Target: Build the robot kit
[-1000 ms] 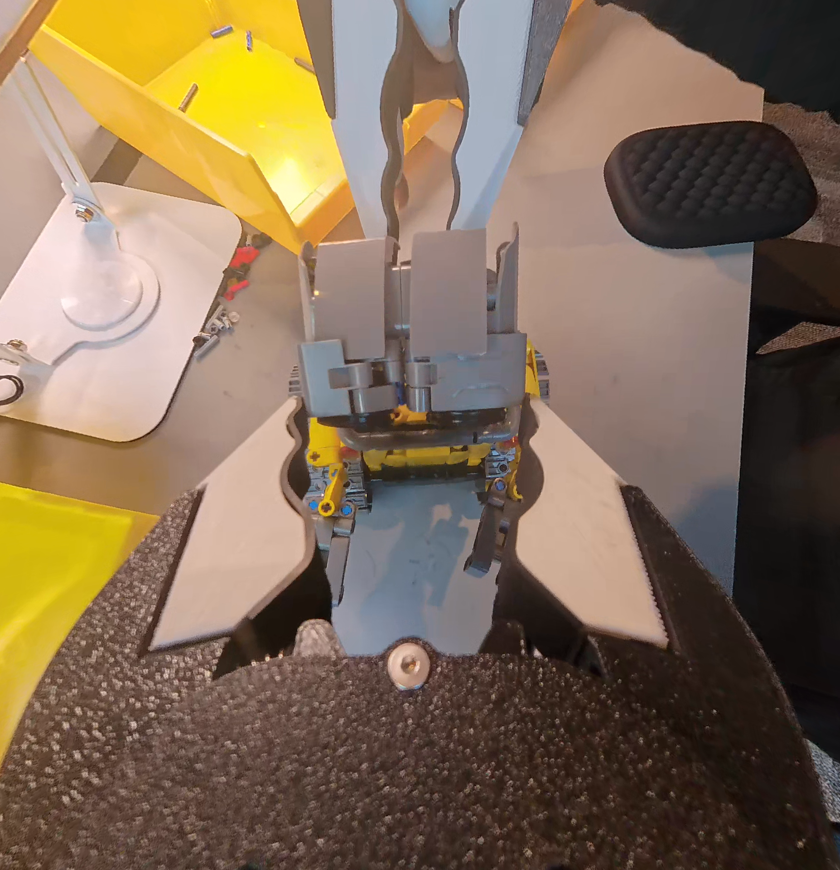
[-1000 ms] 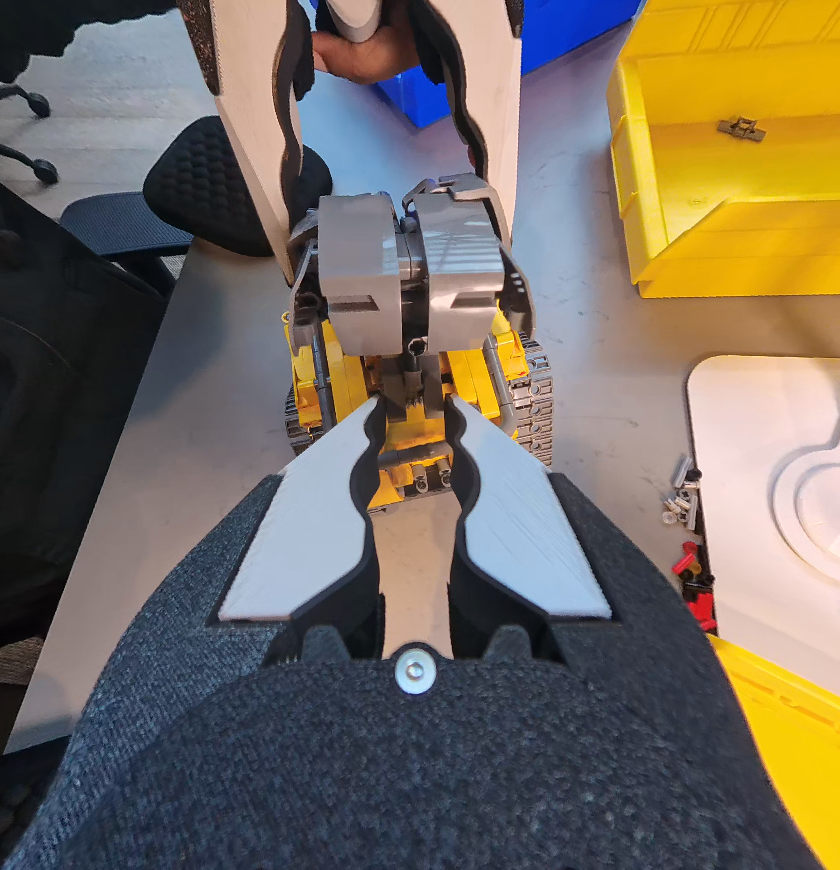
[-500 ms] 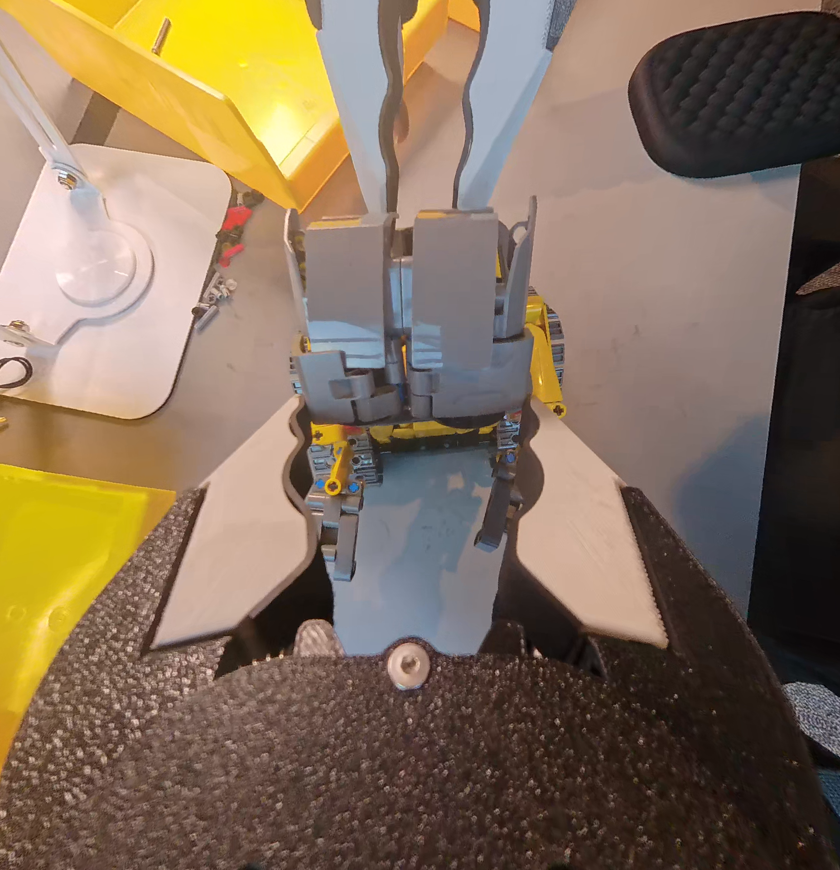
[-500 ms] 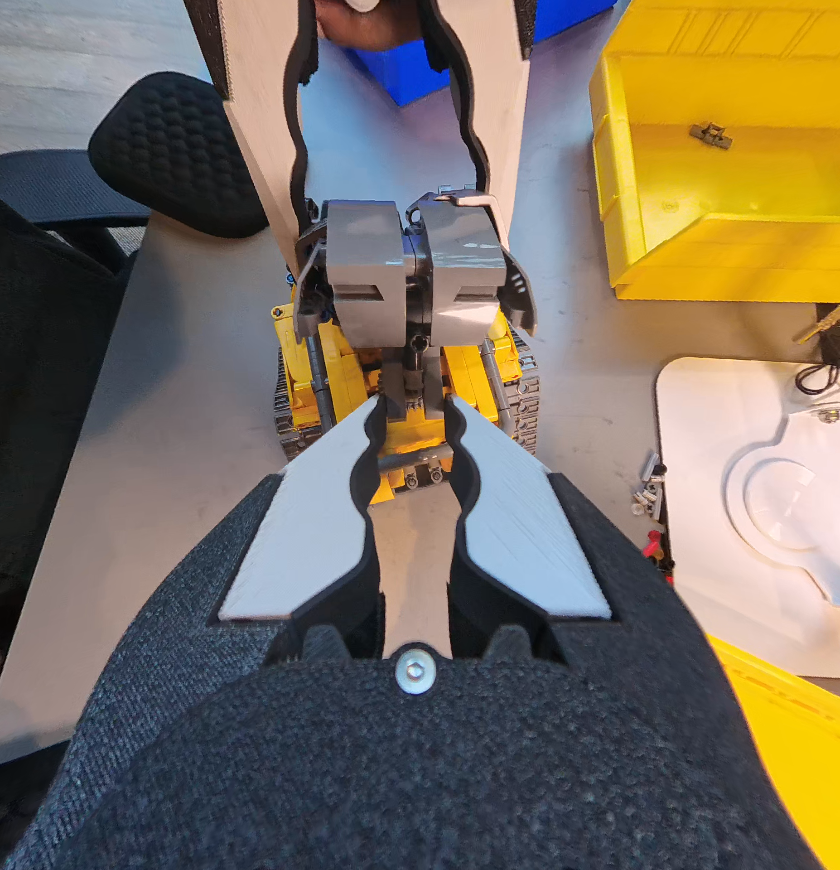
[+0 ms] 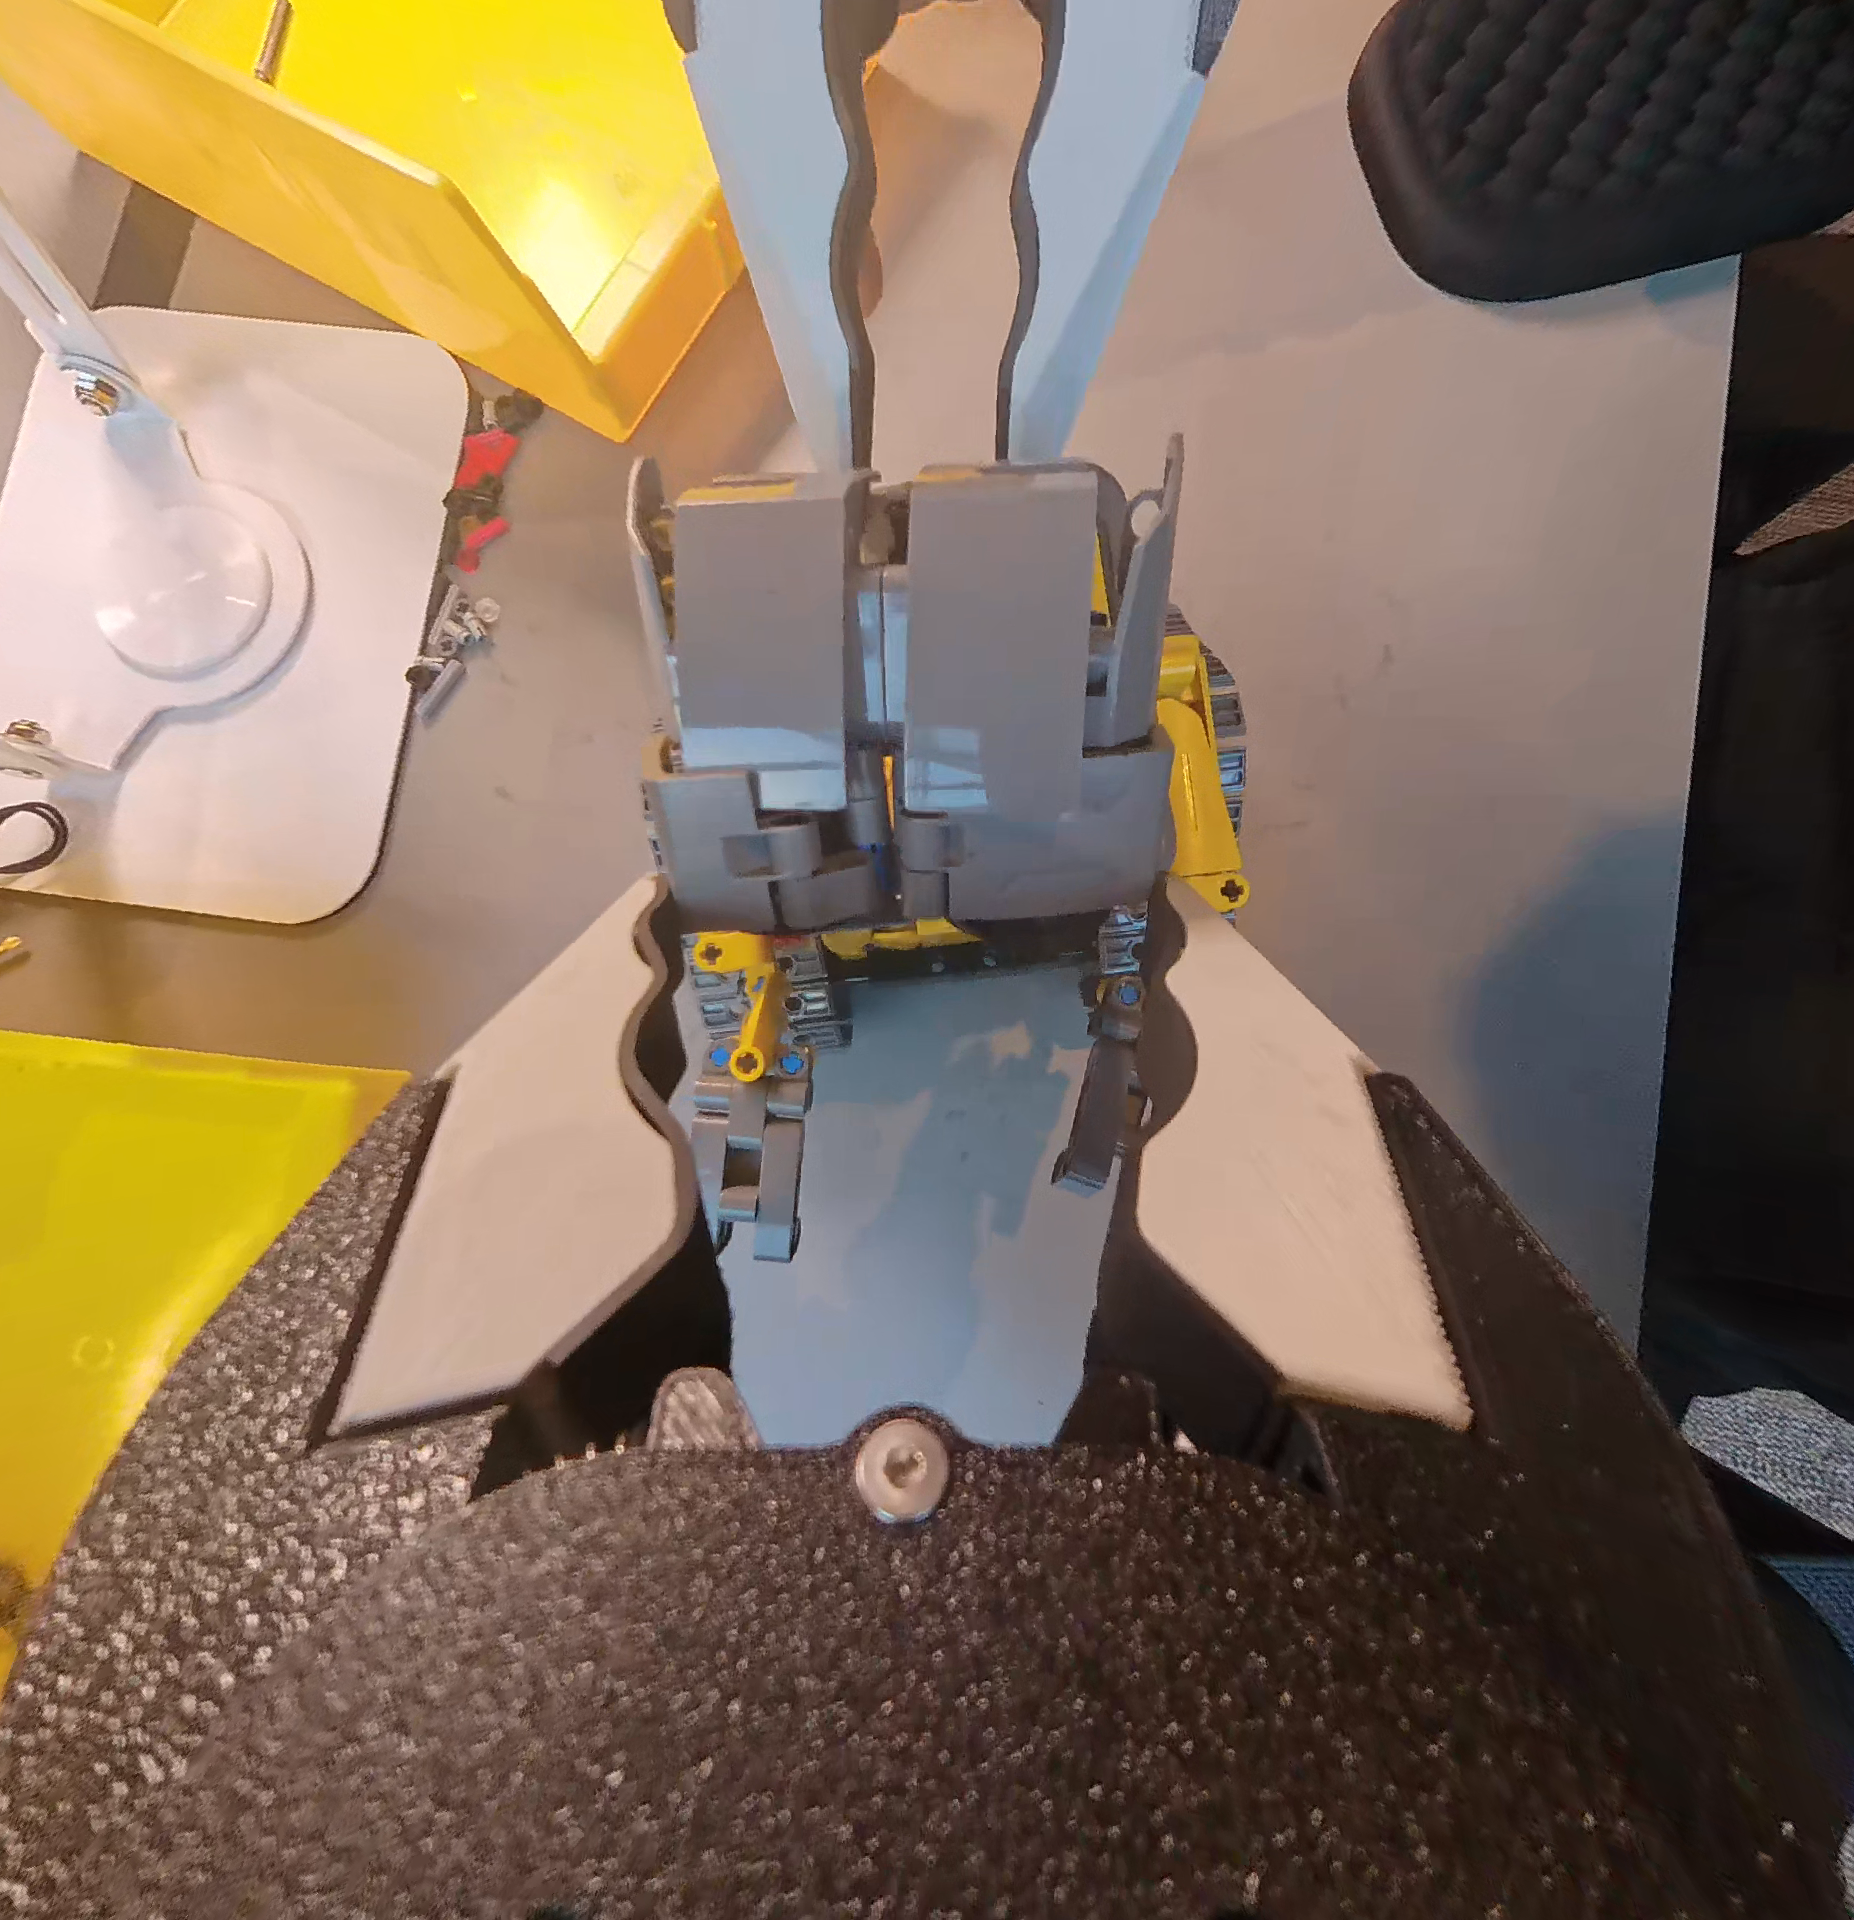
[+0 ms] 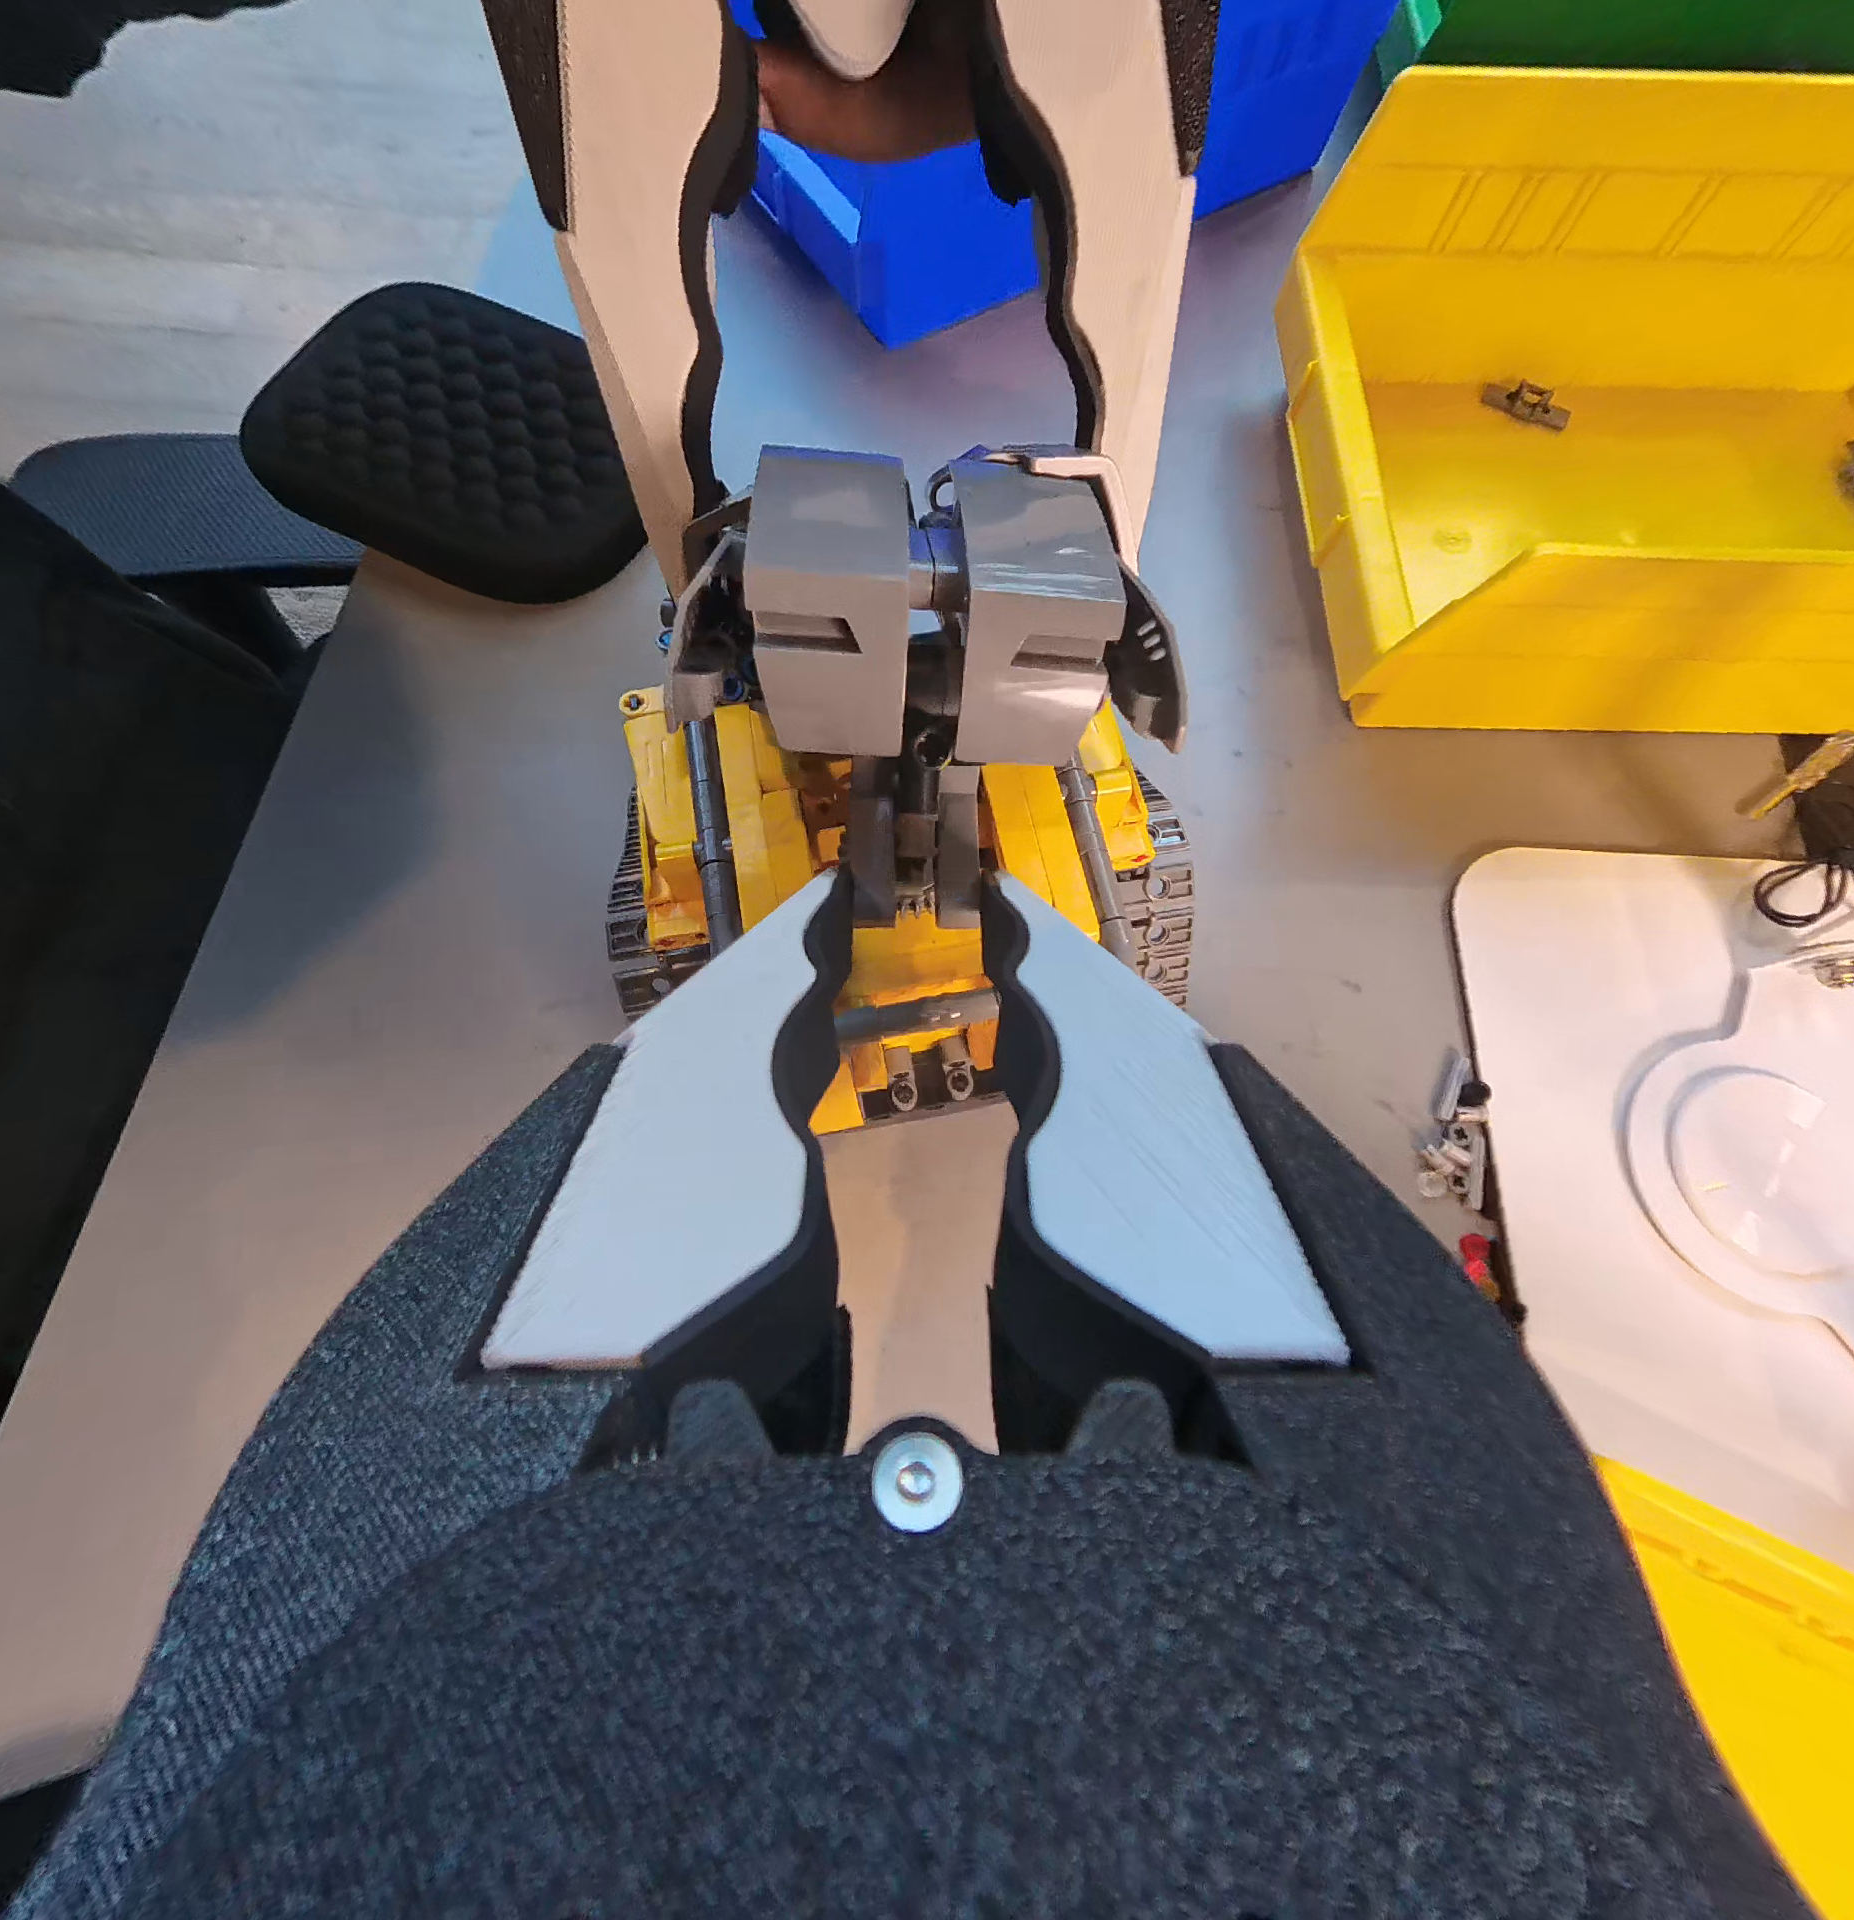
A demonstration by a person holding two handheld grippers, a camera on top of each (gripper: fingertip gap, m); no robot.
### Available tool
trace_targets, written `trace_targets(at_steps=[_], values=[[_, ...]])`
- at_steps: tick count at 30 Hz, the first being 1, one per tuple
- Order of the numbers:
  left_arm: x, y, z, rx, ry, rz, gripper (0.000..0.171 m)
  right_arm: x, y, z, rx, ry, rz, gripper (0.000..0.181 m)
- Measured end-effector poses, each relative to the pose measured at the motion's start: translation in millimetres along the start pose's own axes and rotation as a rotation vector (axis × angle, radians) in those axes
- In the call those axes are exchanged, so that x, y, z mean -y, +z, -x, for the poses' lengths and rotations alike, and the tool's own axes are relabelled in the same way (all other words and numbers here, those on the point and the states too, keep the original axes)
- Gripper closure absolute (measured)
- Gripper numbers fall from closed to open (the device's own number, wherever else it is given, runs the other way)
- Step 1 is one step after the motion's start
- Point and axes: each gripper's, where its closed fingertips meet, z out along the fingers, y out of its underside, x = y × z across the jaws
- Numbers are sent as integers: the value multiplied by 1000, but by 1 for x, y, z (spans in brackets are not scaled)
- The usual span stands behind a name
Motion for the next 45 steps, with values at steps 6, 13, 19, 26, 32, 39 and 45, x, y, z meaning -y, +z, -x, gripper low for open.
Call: trace_targets(at_steps=[6,13,19,26,32,39,45], values=[[-3,0,-1,85,51,2,84,0,3,1,-47,-75,13,157],[4,0,-2,75,23,-40,83,-3,3,0,-20,-32,-14,157],[8,-1,-1,80,33,-28,83,-5,3,0,0,-26,-22,157],[10,-8,-5,37,17,-55,77,-3,2,0,-1,-37,-17,157],[21,-6,-2,11,-41,-134,75,-2,2,0,8,-29,-26,157],[17,1,-4,2,-32,-94,82,-4,2,0,17,-4,-33,156],[16,1,-4,1,-20,-49,82,-5,4,0,14,4,-36,156]])
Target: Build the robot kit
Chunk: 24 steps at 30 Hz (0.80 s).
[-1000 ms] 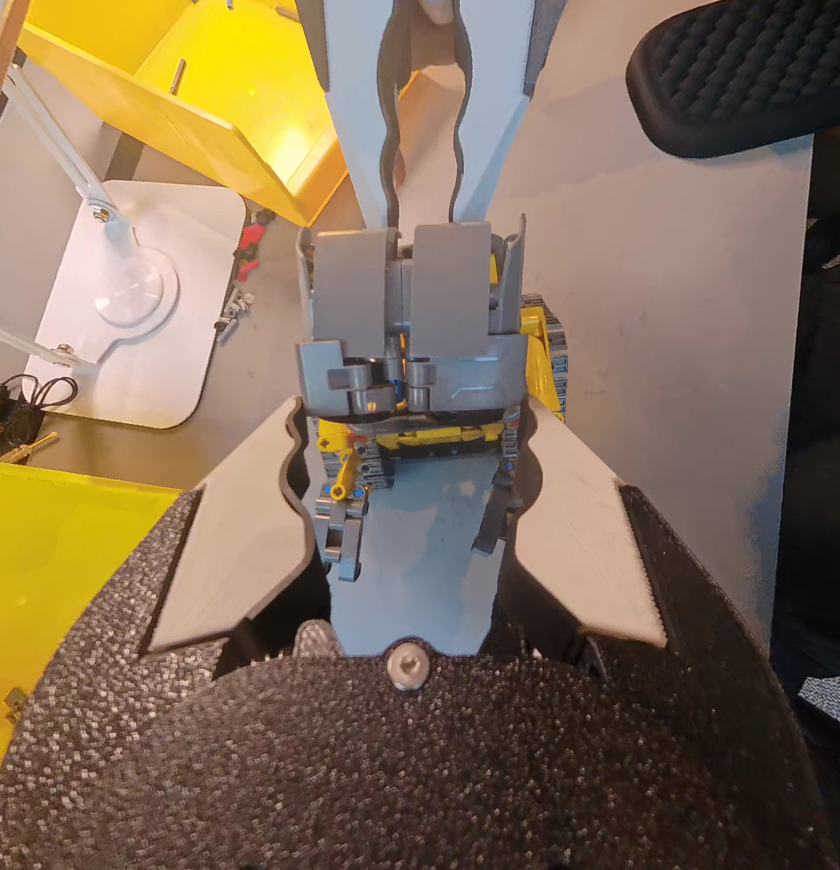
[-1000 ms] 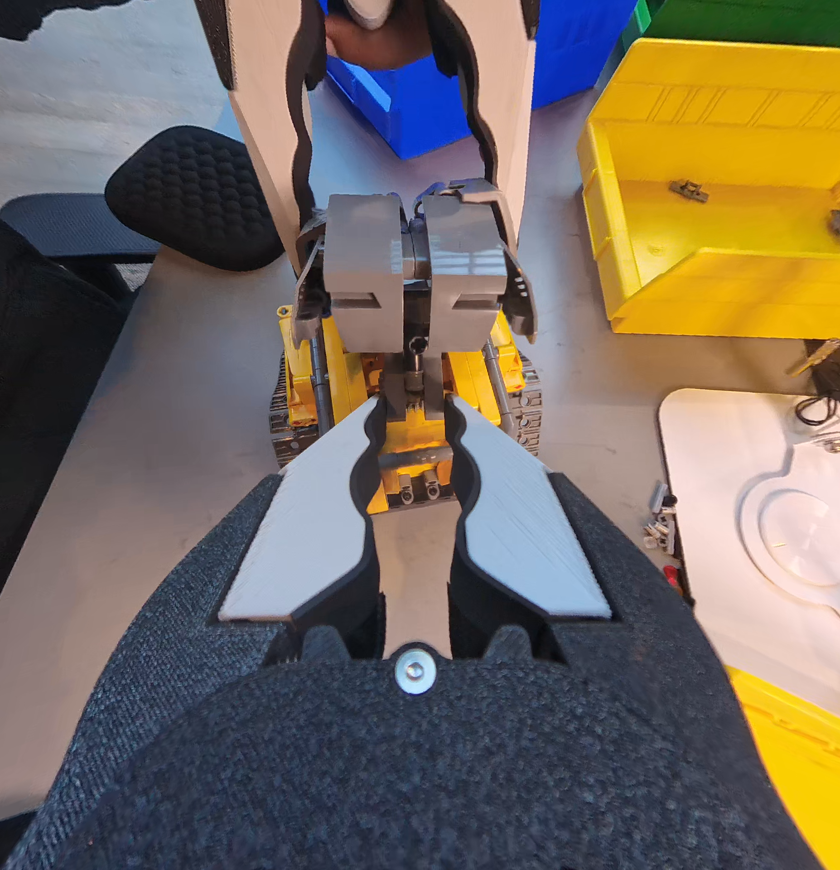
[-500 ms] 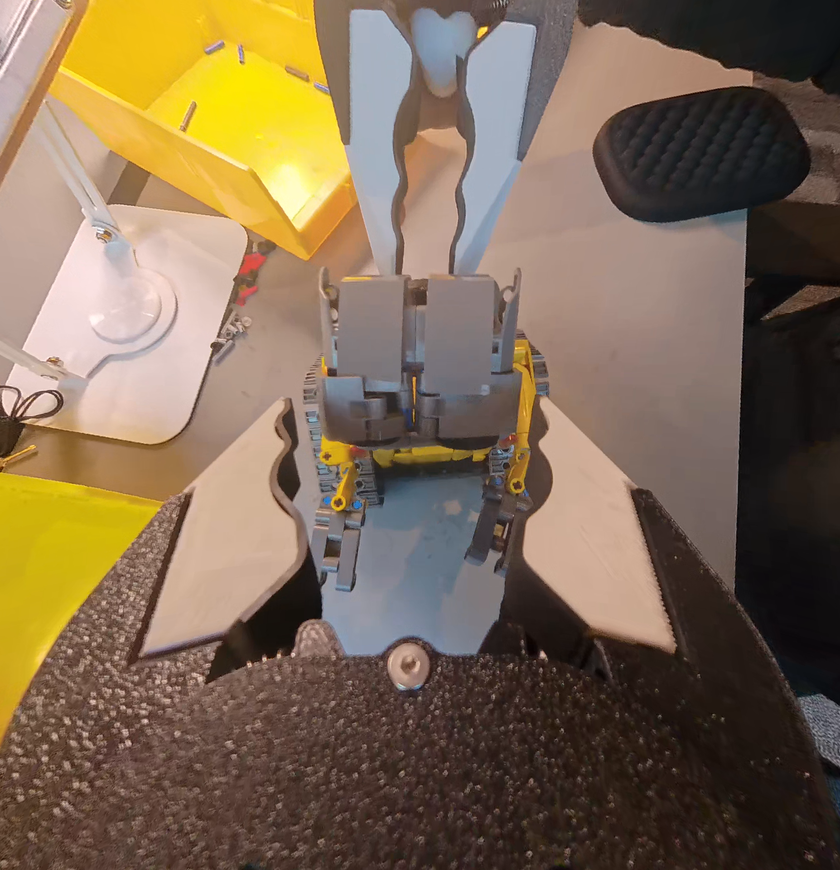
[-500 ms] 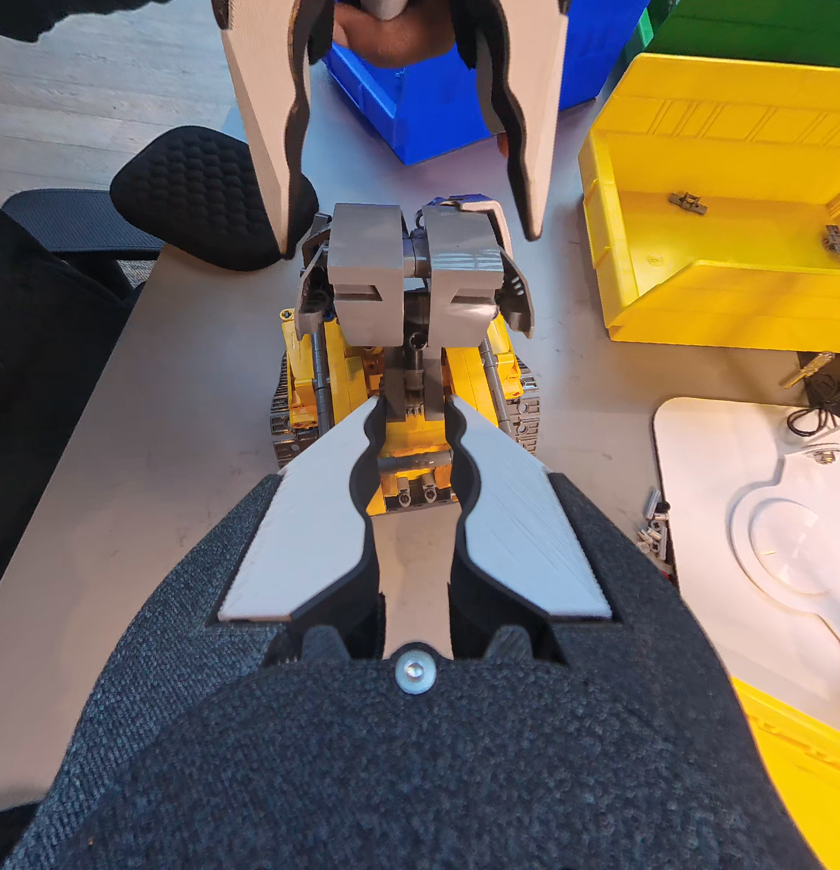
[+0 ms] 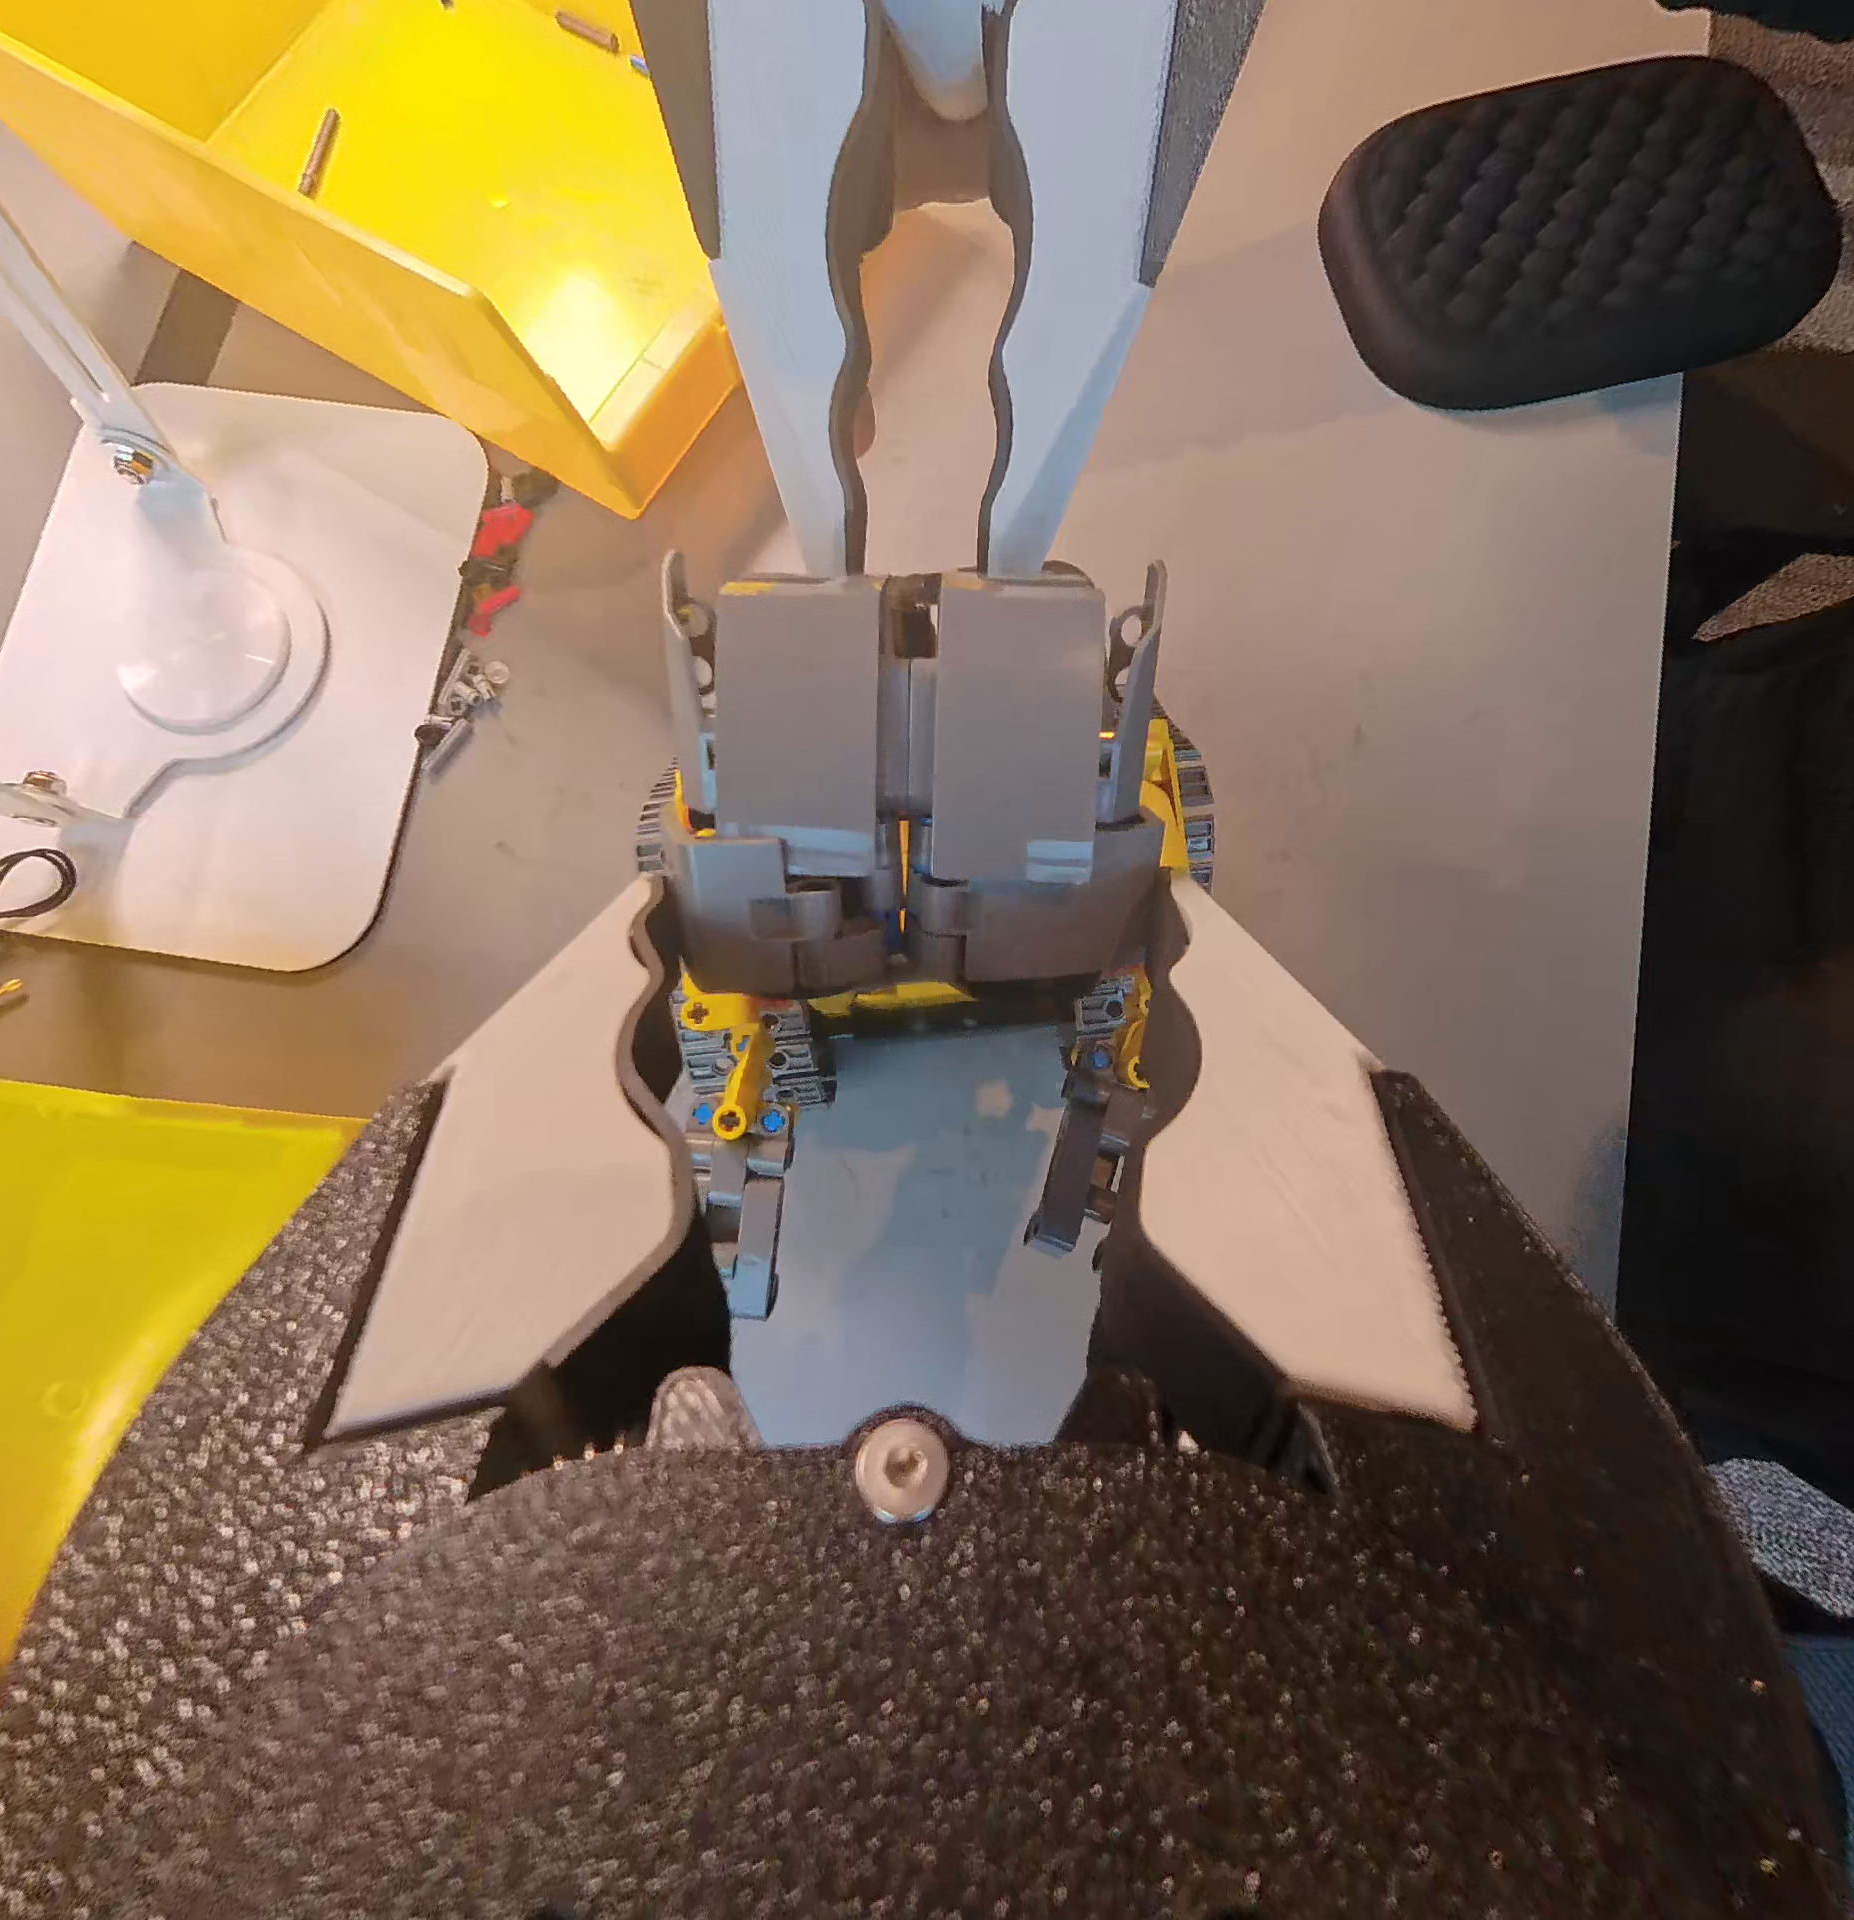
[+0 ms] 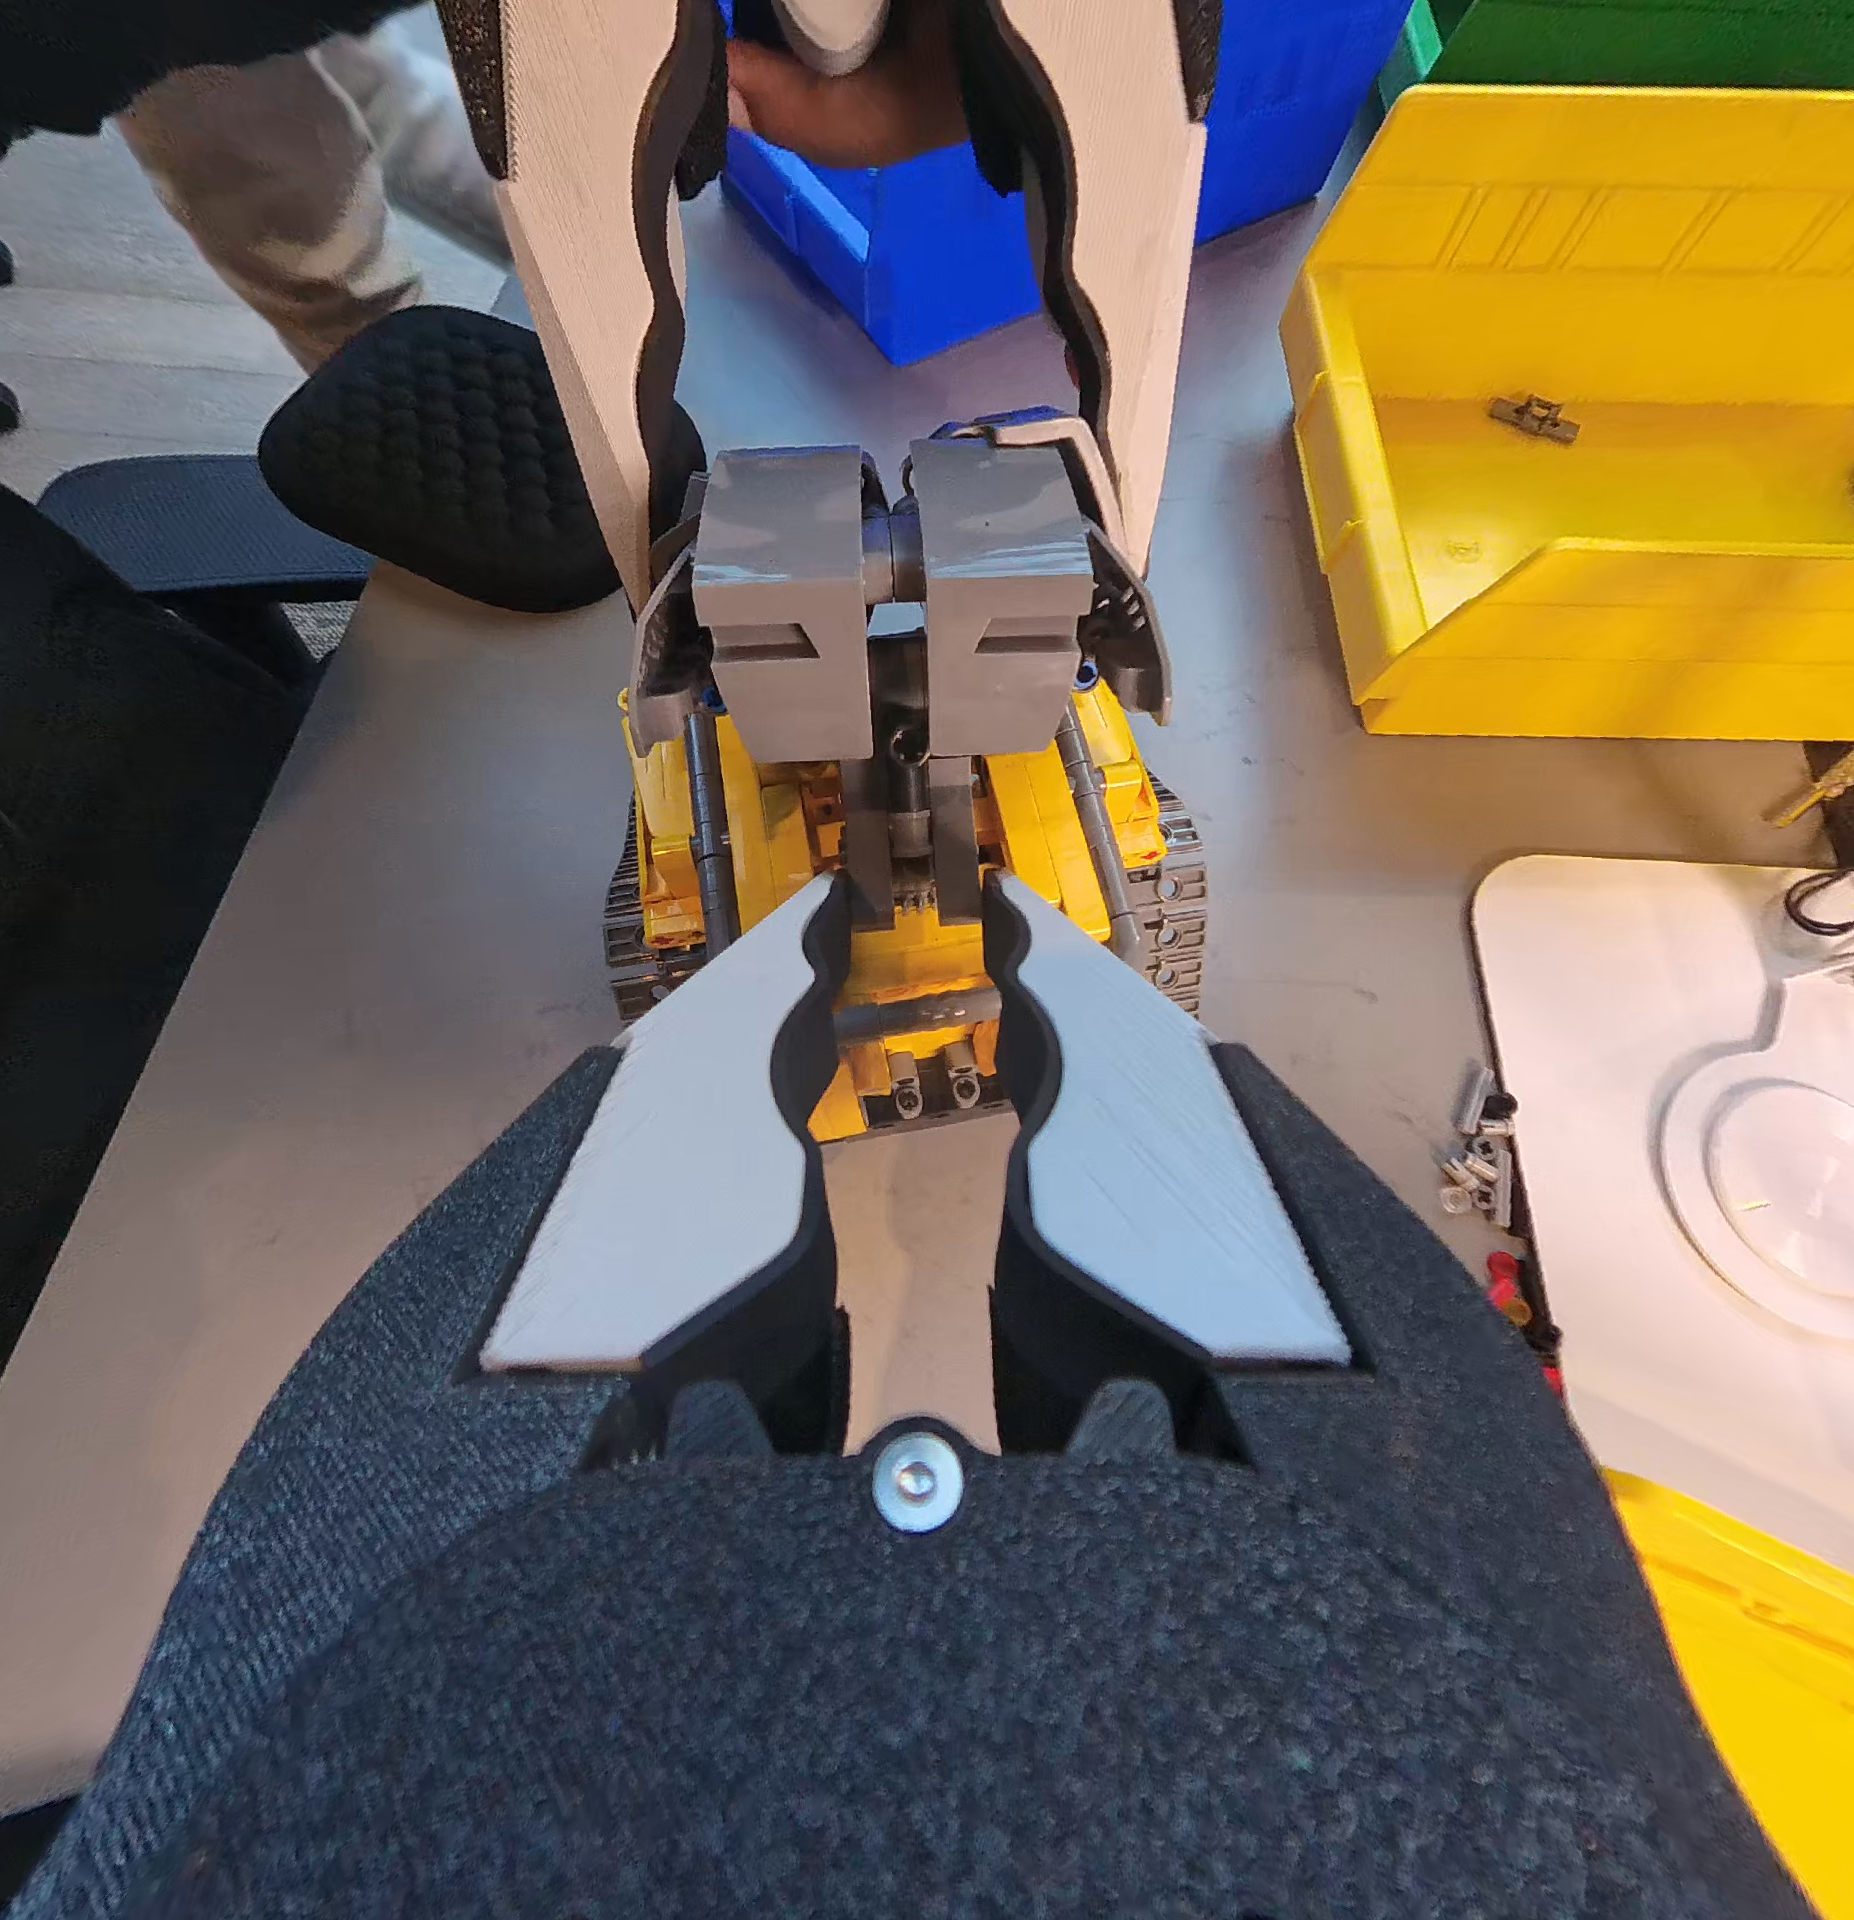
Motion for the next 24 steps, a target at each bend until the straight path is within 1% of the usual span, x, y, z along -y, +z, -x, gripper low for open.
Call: trace_targets(at_steps=[2,4,7,12,17,24], values=[[1,0,0,-1,6,11,82,-2,1,0,-6,-1,12,156],[0,1,1,-2,8,32,82,-9,4,-1,-21,-22,60,156],[-1,1,1,3,23,60,82,-5,0,-1,-36,-49,45,156],[0,0,2,-1,26,86,82,-1,-7,0,-30,-45,27,155],[-1,-1,2,-8,27,115,82,-2,-3,-1,-35,-50,41,156],[2,-1,2,-7,23,112,82,-4,-2,-1,-27,-43,47,157]])
